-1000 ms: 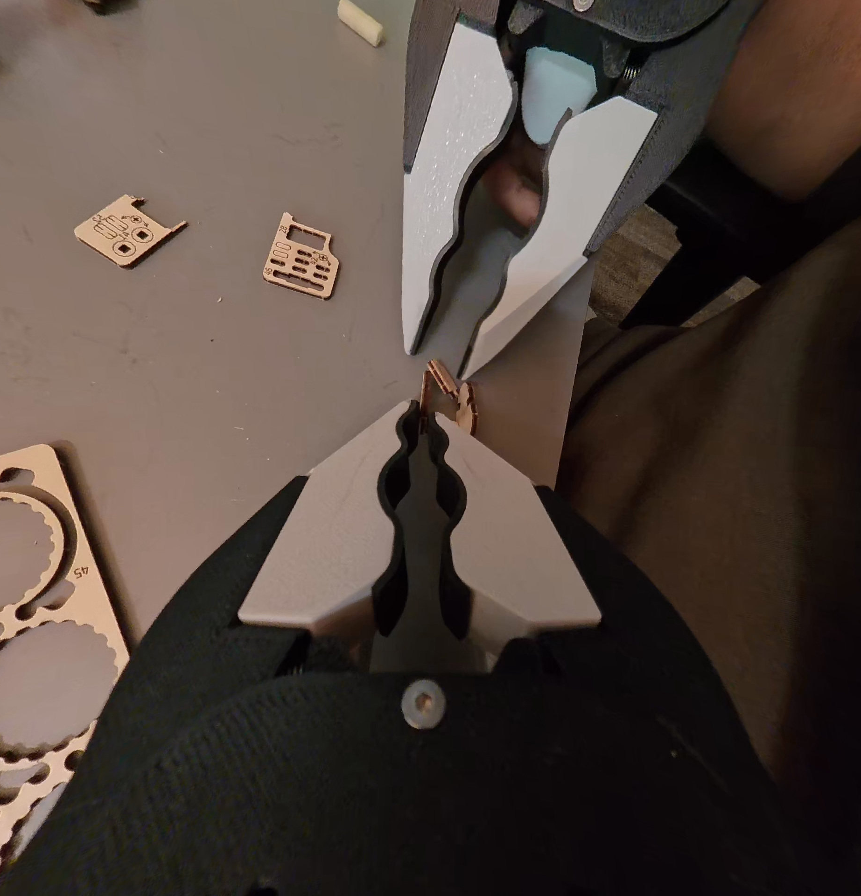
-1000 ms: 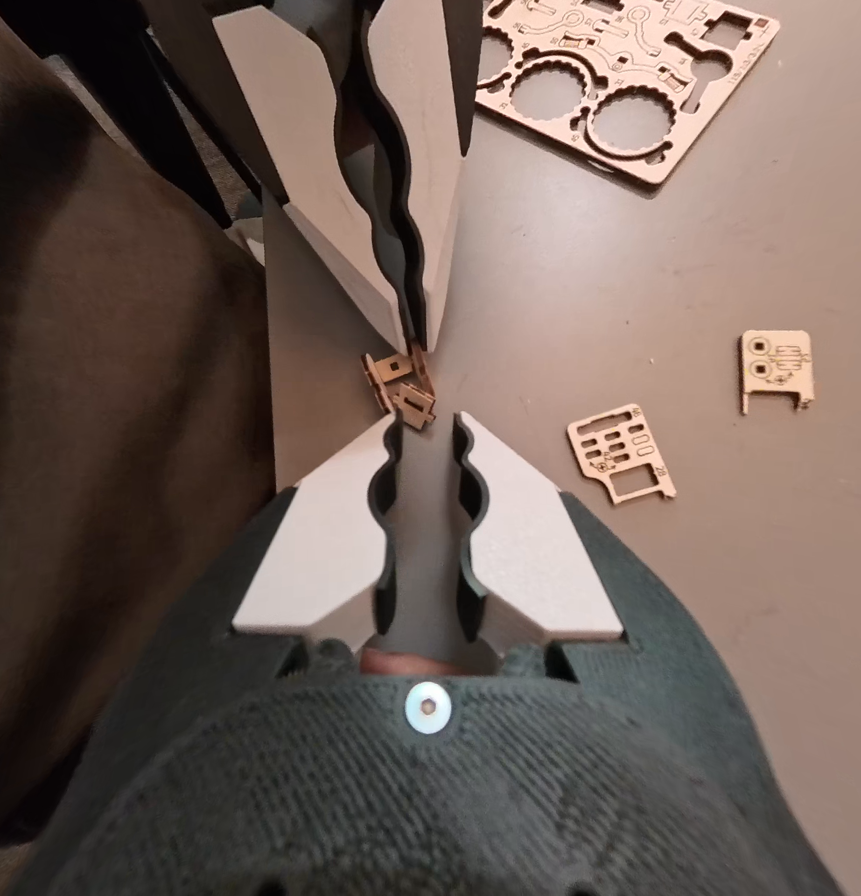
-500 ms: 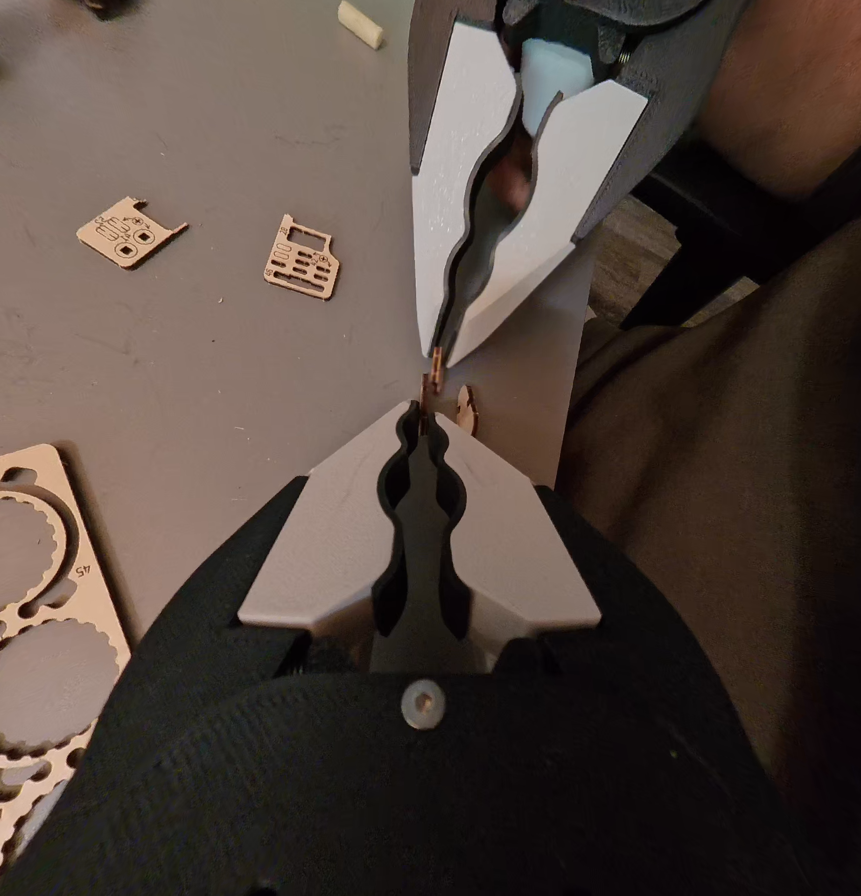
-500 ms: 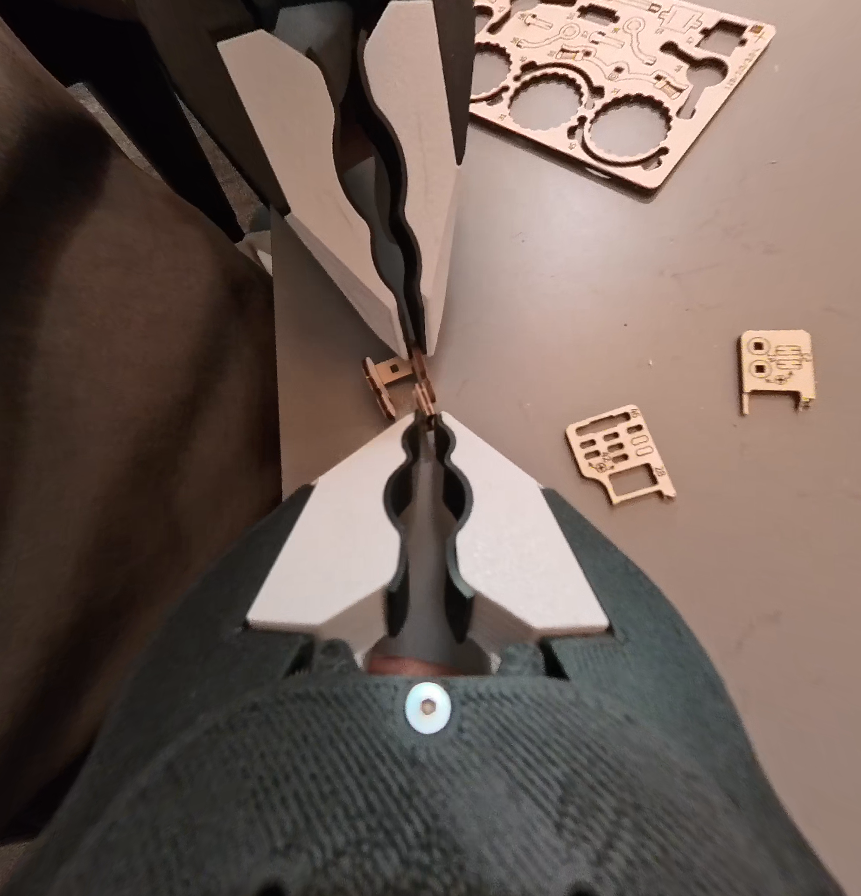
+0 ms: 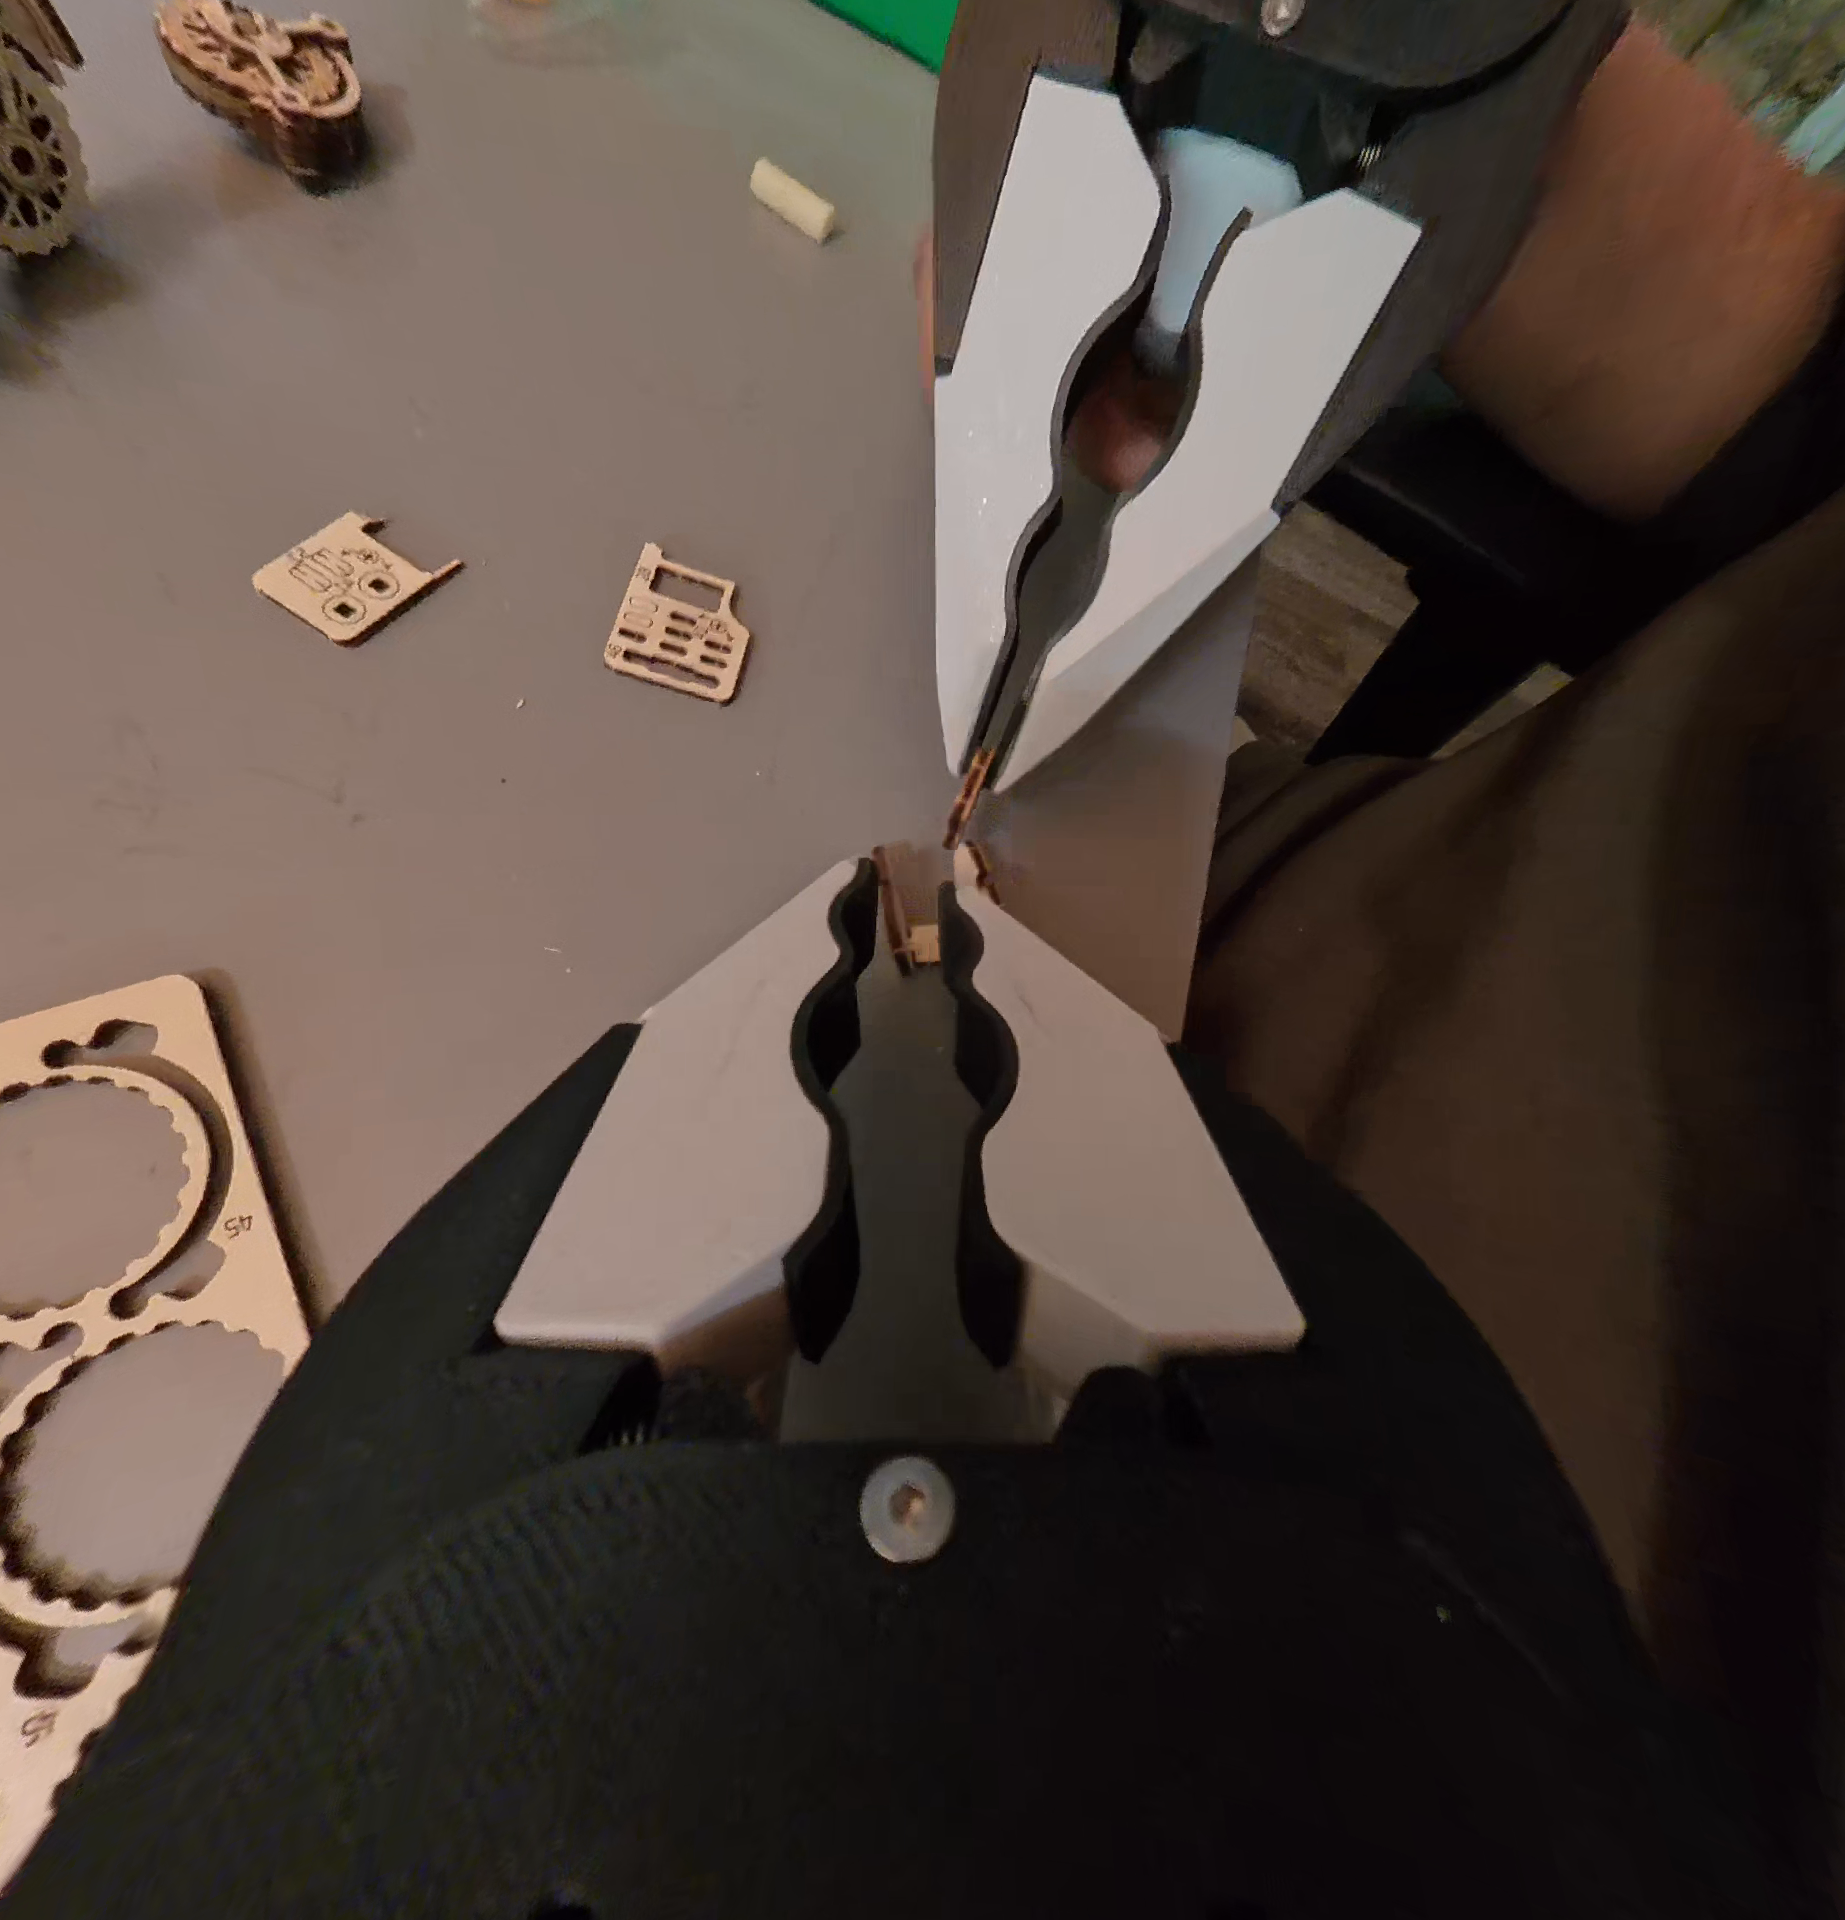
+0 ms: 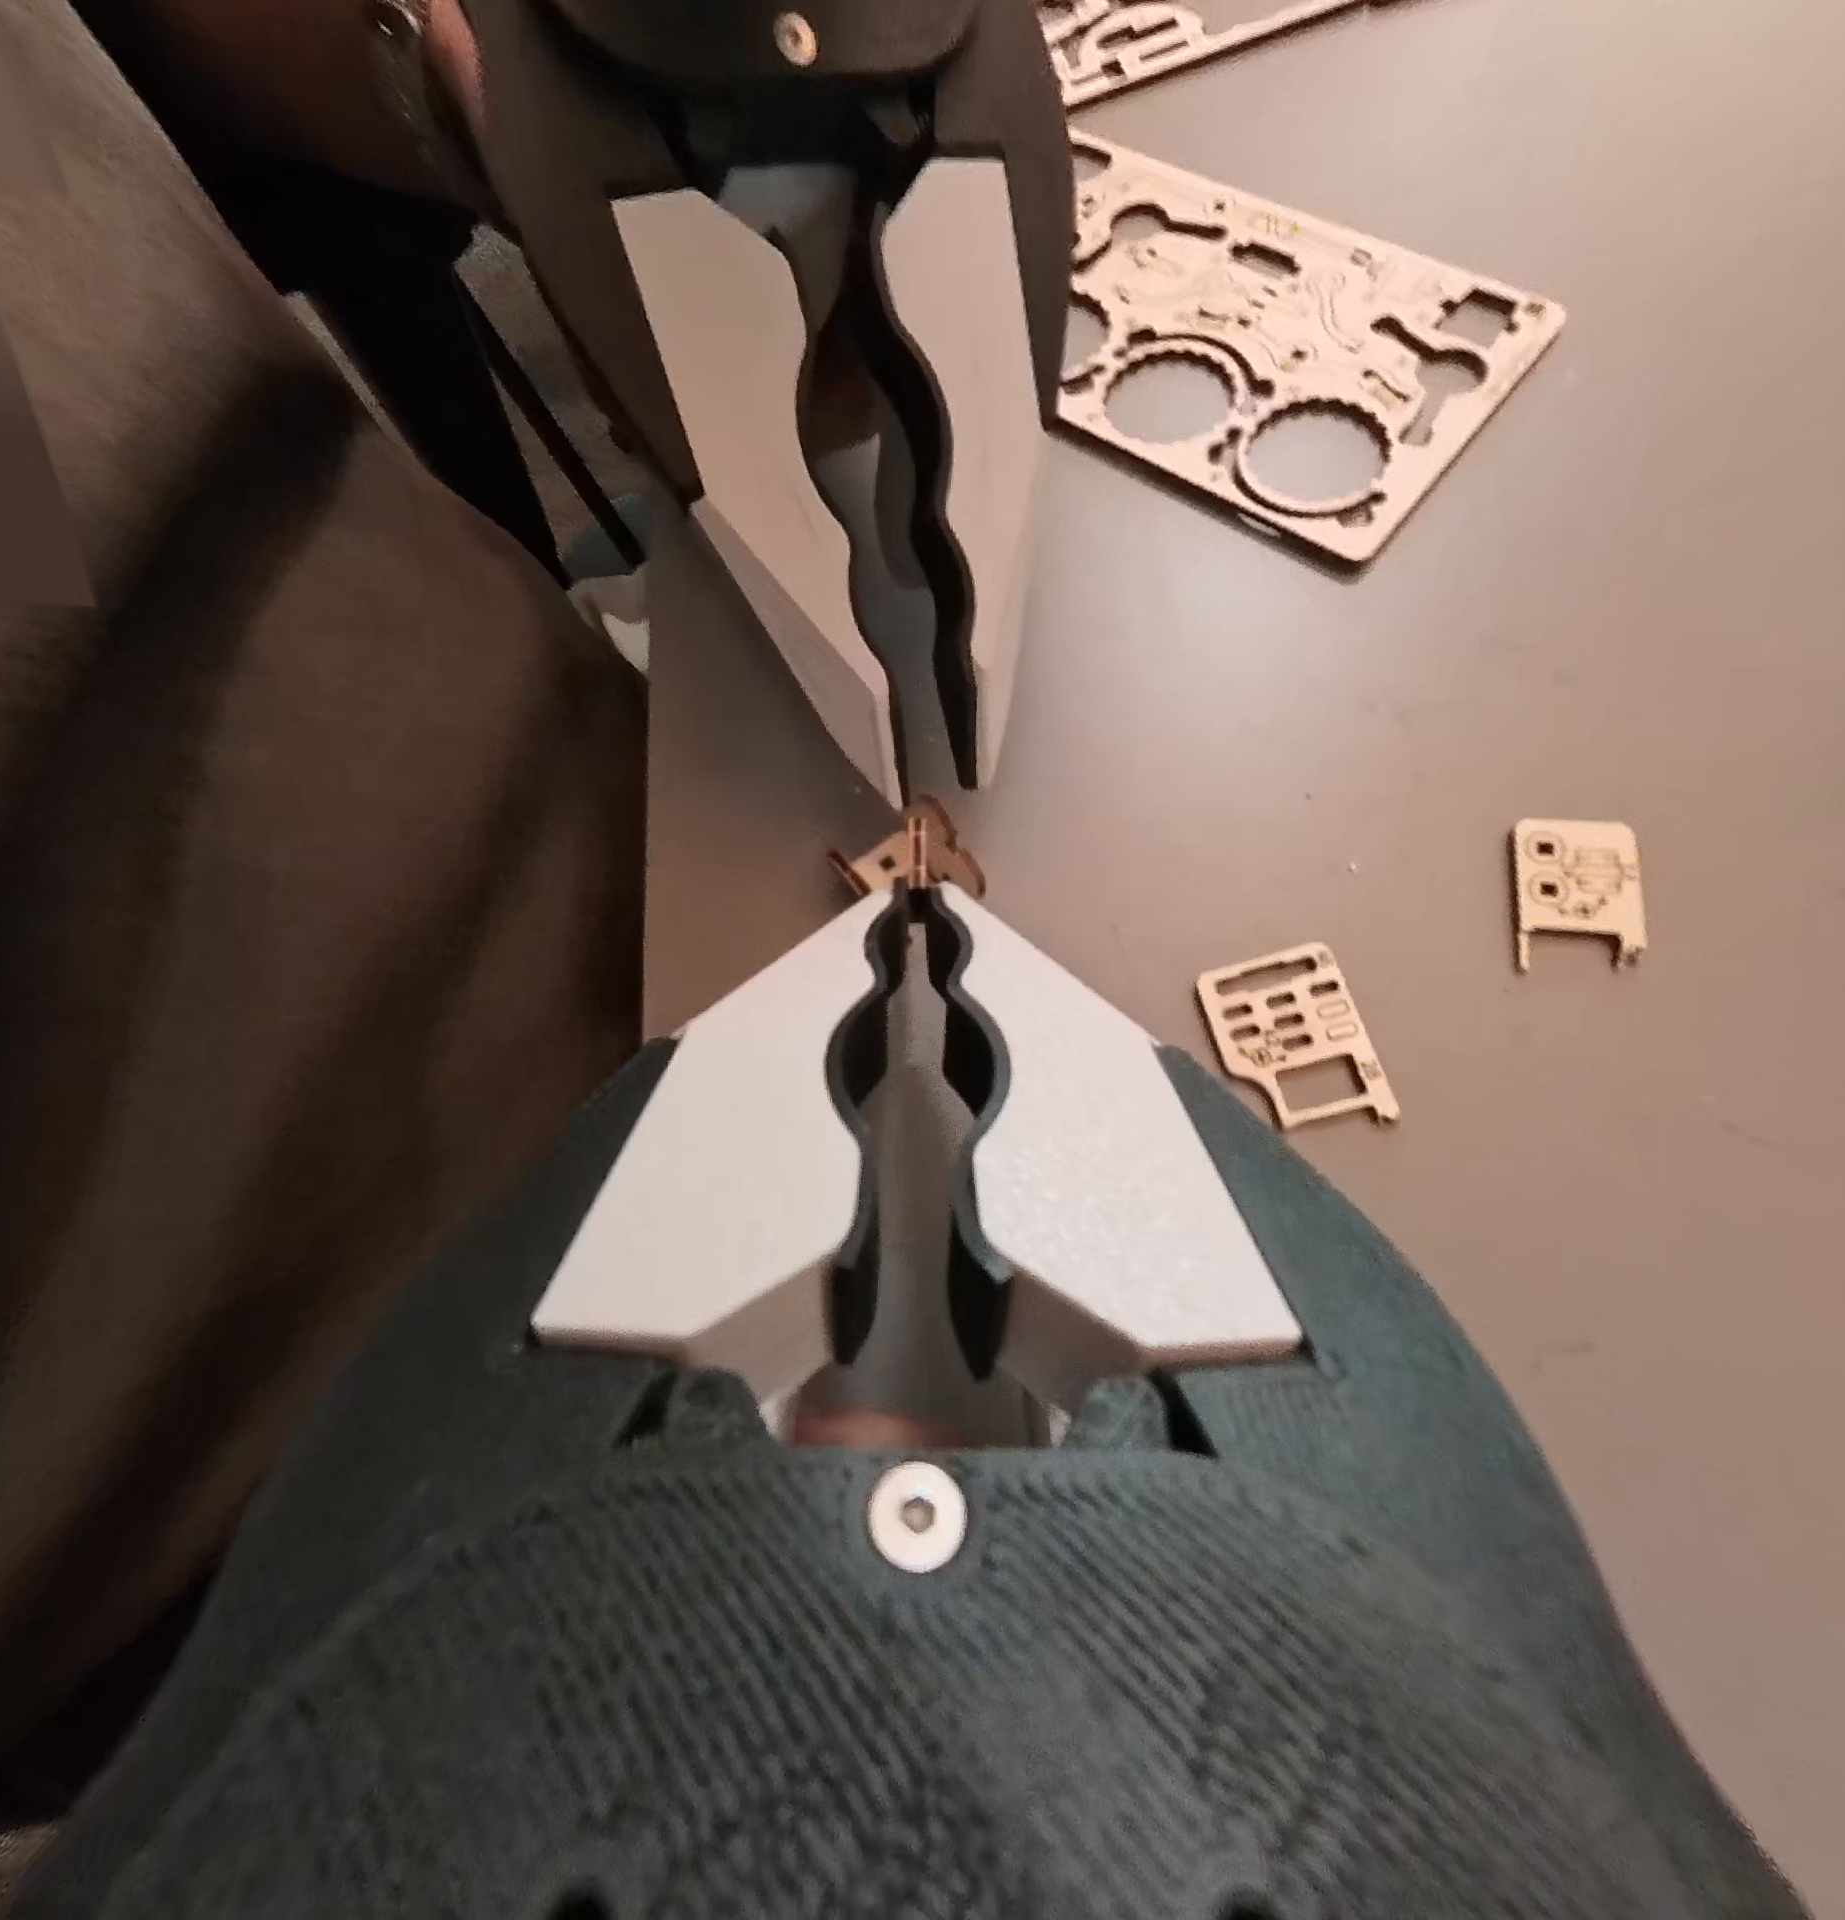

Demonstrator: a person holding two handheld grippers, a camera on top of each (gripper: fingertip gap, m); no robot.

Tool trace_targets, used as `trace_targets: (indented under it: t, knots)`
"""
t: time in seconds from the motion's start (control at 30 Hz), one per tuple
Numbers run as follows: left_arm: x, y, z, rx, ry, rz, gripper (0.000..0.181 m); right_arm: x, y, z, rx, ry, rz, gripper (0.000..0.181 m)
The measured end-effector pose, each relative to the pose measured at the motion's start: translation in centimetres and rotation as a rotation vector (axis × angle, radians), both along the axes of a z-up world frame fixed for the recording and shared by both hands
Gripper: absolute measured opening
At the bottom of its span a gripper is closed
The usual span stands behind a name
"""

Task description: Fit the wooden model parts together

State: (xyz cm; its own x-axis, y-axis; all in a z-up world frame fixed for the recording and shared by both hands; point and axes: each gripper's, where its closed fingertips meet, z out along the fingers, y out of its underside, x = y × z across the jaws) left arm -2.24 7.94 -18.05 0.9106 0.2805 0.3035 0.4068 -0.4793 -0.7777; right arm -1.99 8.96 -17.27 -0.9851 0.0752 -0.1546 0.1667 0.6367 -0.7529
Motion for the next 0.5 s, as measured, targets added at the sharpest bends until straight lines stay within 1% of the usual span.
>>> trace_targets:
  t: [0.03, 0.17, 0.27, 0.33, 0.4, 0.43, 0.5]
  knots:
    - [0.2, 0.1, 0.3, 0.018, -0.011, -0.006, 0.010, 0.2, -0.2, 0.1, -0.005, 0.007, 0.008, 0.002]
    - [0.8, 0.6, 0.9, 0.068, -0.051, -0.028, 0.009, 0.7, -0.9, 0.2, 0.008, 0.042, 0.037, 0.002]
    - [1.2, 0.7, 1.0, 0.071, -0.058, -0.043, 0.002, 0.7, -1.1, -0.1, 0.029, 0.075, 0.043, 0.001]
    - [1.2, 0.6, 0.8, 0.058, -0.061, -0.041, 0.002, 0.5, -1.2, -0.1, 0.033, 0.093, 0.032, 0.003]
    - [0.6, 0.4, 0.7, 0.046, -0.060, -0.011, 0.001, -0.4, -1.5, 0.2, 0.016, 0.123, -0.017, 0.005]
    - [0.2, 0.2, 0.8, 0.049, -0.060, 0.014, 0.001, -1.1, -1.5, 0.6, 0.004, 0.153, -0.055, 0.008]
    - [-1.1, -0.2, 1.3, 0.086, -0.088, 0.092, 0.001, -2.6, -1.5, 1.4, -0.015, 0.224, -0.125, 0.012]
